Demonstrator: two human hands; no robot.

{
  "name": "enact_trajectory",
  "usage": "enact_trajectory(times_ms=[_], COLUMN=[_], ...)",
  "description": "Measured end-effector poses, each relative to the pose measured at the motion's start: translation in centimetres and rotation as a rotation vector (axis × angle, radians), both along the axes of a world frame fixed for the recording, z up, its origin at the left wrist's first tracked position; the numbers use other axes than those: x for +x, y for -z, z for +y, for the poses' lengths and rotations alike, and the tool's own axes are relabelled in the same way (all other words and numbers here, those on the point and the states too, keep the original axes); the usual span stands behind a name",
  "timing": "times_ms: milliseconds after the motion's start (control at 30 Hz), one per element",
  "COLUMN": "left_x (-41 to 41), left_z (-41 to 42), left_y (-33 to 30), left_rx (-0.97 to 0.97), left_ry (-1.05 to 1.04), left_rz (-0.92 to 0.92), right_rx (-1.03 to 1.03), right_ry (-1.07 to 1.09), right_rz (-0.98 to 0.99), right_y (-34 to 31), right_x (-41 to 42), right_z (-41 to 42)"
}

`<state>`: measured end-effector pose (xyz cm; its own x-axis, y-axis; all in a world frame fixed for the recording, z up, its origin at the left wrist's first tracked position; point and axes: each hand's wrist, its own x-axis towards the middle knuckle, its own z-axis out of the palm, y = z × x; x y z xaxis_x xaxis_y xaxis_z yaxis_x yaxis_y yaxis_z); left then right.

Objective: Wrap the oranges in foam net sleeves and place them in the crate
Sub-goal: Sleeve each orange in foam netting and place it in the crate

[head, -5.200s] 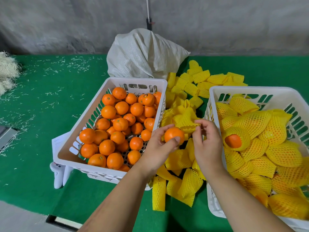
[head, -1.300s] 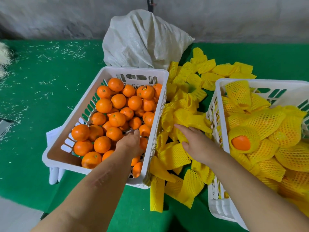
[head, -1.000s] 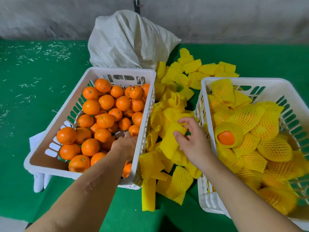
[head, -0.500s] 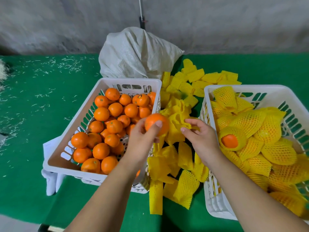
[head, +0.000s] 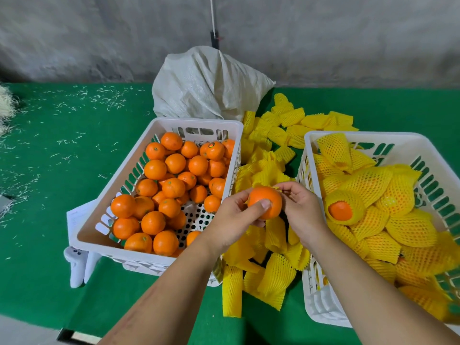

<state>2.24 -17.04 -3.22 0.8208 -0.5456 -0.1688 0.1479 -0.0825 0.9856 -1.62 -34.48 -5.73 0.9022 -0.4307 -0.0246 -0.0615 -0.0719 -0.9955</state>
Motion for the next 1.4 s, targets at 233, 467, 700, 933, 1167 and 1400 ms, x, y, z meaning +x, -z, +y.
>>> enact_trajectory(times_ms=[233, 467, 700, 933, 1167, 1400], left_x=[-0.1, 0.0, 0.2, 0.1, -0.2, -0.1], left_z=[-0.6, -0.1, 0.1, -0.5, -0.1, -0.1], left_y=[0.7, 0.9, 1.8, 1.2, 0.9, 1.2], left_rx=[-0.092, -0.206, -0.168, -0.188, -0.13, -0.138], left_ry=[-0.182, -0.187, -0.047, -0.282, -0.049, -0.166], left_rz=[-0.122, -0.071, -0.18, -0.163, -0.223, -0.232], right_rx=[-0.471, -0.831, -0.768, -0.933, -0.668, -0.771], right_ry=[0.006, -0.019, 0.04, -0.004, 0.02, 0.013], right_rz=[-0.314, -0.445, -0.315, -0.599, -0.429, -0.577], right_y=[-0.5, -1.0, -0.5, -0.3, -0.2, -0.5], right_x=[-1.8, -2.8, -2.5, -2.4, -2.5, -2.6], right_z=[1.0, 1.9, 1.8, 1.4, 1.9, 1.8])
